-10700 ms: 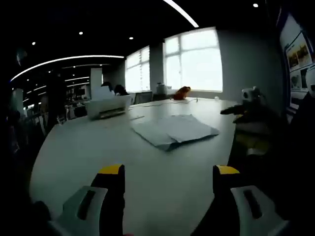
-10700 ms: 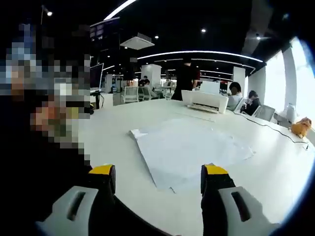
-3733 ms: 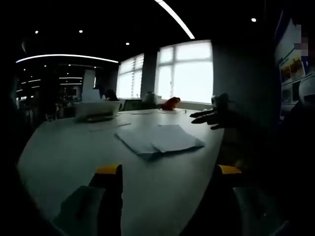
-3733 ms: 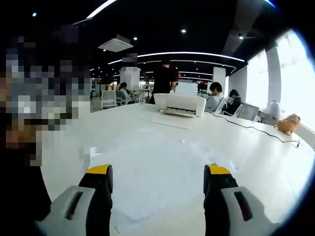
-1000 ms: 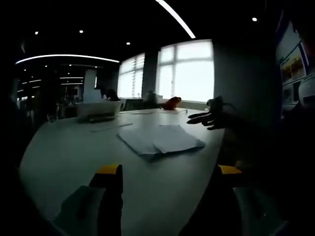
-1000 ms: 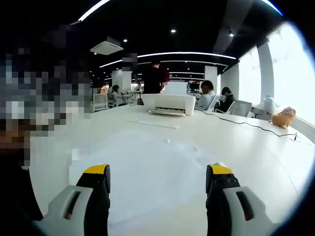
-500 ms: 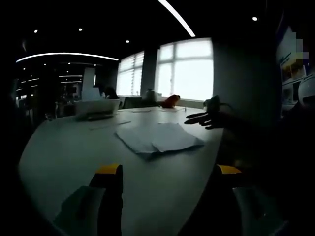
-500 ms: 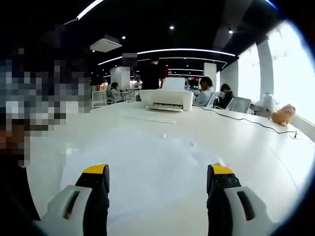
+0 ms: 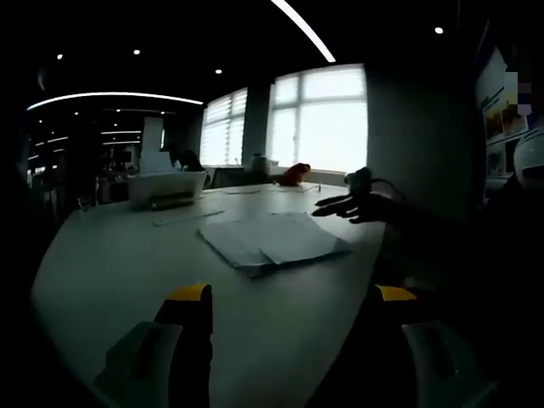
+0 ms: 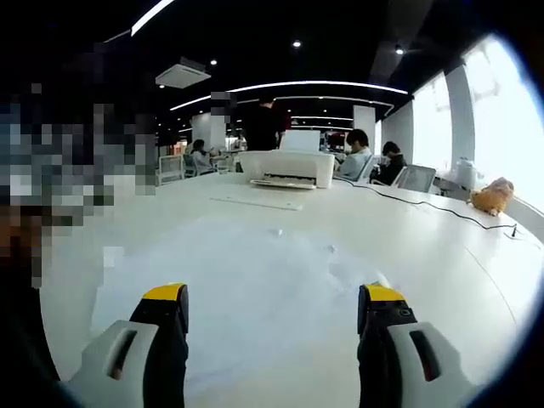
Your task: Organize the stack of printing papers by aligning and flattening the scattered papers on the table
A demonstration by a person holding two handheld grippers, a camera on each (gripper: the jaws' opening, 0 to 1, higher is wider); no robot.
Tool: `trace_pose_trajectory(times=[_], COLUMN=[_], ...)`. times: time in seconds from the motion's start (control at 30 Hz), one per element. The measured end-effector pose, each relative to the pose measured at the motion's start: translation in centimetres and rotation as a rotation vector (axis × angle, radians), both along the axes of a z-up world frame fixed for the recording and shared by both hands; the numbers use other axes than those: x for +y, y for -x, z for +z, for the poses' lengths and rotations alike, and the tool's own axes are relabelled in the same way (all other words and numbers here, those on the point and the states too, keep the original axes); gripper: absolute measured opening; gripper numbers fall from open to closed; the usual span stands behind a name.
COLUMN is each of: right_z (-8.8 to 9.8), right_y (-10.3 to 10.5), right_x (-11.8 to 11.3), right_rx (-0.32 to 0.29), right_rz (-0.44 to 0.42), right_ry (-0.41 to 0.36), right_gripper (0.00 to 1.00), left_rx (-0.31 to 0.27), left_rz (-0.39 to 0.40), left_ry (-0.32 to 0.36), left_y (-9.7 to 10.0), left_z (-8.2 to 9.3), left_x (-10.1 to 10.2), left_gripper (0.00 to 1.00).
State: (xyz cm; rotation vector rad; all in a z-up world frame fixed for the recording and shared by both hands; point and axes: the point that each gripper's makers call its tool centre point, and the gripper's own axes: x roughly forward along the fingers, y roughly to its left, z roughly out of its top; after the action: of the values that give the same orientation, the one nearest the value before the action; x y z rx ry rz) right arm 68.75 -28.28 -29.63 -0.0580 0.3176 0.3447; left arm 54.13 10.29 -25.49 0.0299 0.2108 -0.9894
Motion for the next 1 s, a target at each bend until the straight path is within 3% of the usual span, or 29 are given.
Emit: trace_pose_trajectory(times=[0.3,1.0], right_z=[-0.1,-0.9], right_y=[0.3,-2.3], right_x=[0.9,-0.8], right_rx=[0.002,0.018], right_rz=[0.006,0.001], right_ry=[0.003,0.015], right_gripper=[0.77,0.76], left_rx=[0.010,0.014], left_rz=[-0.011,-0.008], left_ry=[-0.005,-0.006], left_y=[0.3,0.4], left_z=[-0.4,-0.5], left_x=[-0.5,-0.5], left_gripper=[0.79,0.79])
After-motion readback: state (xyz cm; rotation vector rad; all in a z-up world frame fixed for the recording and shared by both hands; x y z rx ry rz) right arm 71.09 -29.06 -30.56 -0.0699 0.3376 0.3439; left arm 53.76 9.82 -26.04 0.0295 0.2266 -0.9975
